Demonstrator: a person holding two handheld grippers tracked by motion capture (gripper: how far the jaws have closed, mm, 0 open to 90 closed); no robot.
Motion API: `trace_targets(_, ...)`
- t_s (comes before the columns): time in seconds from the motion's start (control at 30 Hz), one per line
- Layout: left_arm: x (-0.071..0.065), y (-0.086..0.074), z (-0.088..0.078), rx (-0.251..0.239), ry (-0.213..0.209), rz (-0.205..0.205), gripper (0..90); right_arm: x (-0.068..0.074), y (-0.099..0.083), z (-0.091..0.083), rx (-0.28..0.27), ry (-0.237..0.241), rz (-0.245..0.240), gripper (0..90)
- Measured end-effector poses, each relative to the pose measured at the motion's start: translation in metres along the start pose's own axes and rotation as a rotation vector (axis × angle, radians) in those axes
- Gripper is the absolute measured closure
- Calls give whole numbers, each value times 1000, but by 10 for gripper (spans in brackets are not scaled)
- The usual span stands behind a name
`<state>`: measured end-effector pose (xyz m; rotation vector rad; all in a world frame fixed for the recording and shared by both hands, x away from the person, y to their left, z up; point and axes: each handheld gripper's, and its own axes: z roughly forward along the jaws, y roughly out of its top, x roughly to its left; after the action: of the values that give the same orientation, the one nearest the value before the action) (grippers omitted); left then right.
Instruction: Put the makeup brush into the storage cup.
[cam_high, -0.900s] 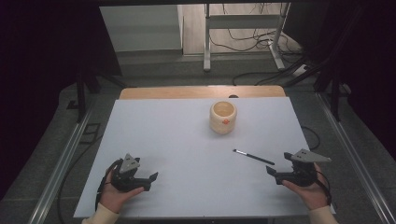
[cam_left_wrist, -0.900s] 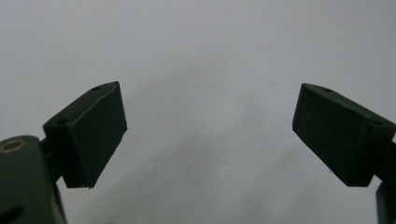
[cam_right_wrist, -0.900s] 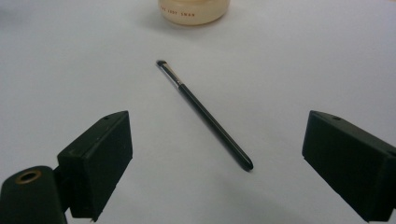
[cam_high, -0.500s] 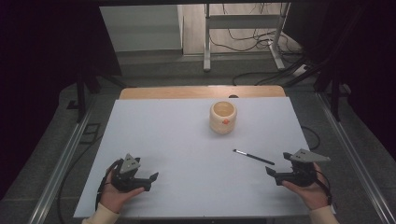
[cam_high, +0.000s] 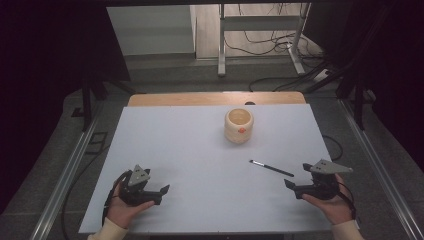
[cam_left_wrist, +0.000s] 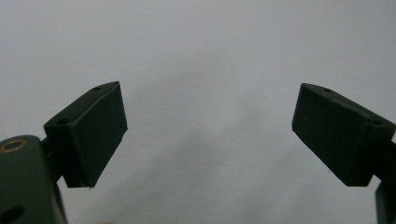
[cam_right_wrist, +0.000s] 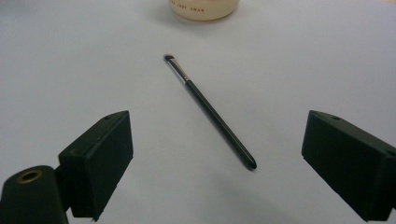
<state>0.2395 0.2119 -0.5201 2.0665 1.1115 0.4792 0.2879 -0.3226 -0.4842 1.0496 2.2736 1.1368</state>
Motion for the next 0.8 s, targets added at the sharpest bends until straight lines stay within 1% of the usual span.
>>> trace_targets(0.23,-1,1,0,1,-1,8,106,0,0,-1,8,4,-9,94)
trace_targets(0.43,-1,0,-1,-2,0,4,107,1,1,0,18,8,-17,96)
trace_targets(0.57,-1,1,-1,-4,-1,4,107,3,3,0,25,15,-33,99)
trace_targets(0.8,-2,2,-2,-7,-2,5,107,3,7,-2,29,19,-40,99)
